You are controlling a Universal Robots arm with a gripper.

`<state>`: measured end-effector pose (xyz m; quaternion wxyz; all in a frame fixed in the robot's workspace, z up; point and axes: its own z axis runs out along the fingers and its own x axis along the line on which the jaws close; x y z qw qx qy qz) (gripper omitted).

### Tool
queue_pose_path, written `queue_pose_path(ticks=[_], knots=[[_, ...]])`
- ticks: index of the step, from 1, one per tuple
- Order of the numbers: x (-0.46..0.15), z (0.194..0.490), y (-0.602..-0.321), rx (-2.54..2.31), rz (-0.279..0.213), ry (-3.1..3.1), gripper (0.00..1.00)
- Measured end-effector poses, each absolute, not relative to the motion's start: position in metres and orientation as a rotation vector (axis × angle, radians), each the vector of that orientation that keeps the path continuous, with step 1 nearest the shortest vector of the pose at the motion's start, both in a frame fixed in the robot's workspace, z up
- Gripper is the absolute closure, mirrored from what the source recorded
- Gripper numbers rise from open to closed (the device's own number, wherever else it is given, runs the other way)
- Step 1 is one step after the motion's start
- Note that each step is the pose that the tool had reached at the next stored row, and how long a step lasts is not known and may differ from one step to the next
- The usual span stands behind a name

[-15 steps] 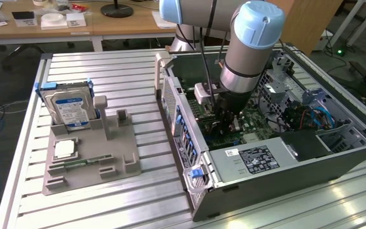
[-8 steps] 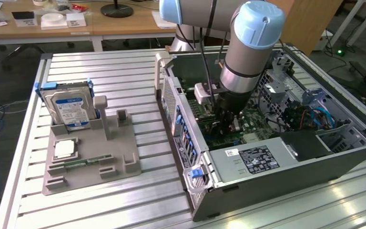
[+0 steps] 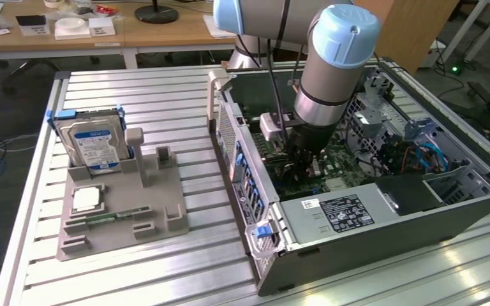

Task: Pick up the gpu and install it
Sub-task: 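Insert the gpu into the slot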

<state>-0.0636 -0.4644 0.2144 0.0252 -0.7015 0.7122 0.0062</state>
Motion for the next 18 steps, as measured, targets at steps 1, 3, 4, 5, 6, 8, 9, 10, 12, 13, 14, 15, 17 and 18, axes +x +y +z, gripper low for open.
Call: queue_pose_path(ticks=[1,3,4,5,6,8,9,10,12,13,14,15,17,18], knots=[[-0.064,0.214,-0.464,-2.169,0.019,2.202,0.72],[-0.064,0.214,-0.464,-2.169,0.019,2.202,0.72],[-0.064,0.214,-0.464,-2.169,0.019,2.202,0.72],[-0.064,0.214,-0.464,-2.169,0.020,2.202,0.72],[-0.064,0.214,-0.464,-2.167,0.021,2.201,0.71],[-0.064,0.216,-0.464,-2.168,0.018,2.201,0.65],[-0.064,0.218,-0.464,-2.167,0.017,2.201,0.65],[-0.064,0.221,-0.464,-2.167,0.015,2.200,0.65],[-0.064,0.227,-0.464,-2.166,0.013,2.199,0.65],[-0.064,0.231,-0.464,-2.165,0.011,2.198,0.65],[-0.064,0.234,-0.464,-2.165,0.011,2.198,0.65],[-0.064,0.238,-0.464,-2.165,0.010,2.197,0.65],[-0.064,0.246,-0.464,-2.164,0.009,2.197,0.65],[-0.064,0.250,-0.464,-2.164,0.008,2.197,0.65]])
